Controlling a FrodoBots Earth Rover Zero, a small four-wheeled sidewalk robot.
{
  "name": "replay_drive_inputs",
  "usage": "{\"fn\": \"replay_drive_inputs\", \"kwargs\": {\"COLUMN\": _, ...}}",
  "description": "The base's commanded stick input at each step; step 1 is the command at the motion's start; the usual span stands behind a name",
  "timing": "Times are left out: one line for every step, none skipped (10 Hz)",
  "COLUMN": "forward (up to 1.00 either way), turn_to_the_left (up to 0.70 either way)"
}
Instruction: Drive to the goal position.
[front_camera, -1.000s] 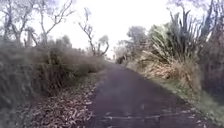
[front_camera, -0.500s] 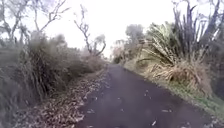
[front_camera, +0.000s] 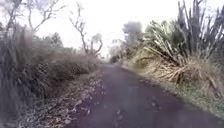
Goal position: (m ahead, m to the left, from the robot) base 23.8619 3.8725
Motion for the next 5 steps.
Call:
{"fn": "replay_drive_inputs", "kwargs": {"forward": 0.85, "turn_to_the_left": -0.2}}
{"fn": "replay_drive_inputs", "kwargs": {"forward": 0.85, "turn_to_the_left": -0.3}}
{"fn": "replay_drive_inputs", "kwargs": {"forward": 0.85, "turn_to_the_left": -0.34}}
{"fn": "replay_drive_inputs", "kwargs": {"forward": 0.85, "turn_to_the_left": -0.34}}
{"fn": "replay_drive_inputs", "kwargs": {"forward": 0.85, "turn_to_the_left": -0.34}}
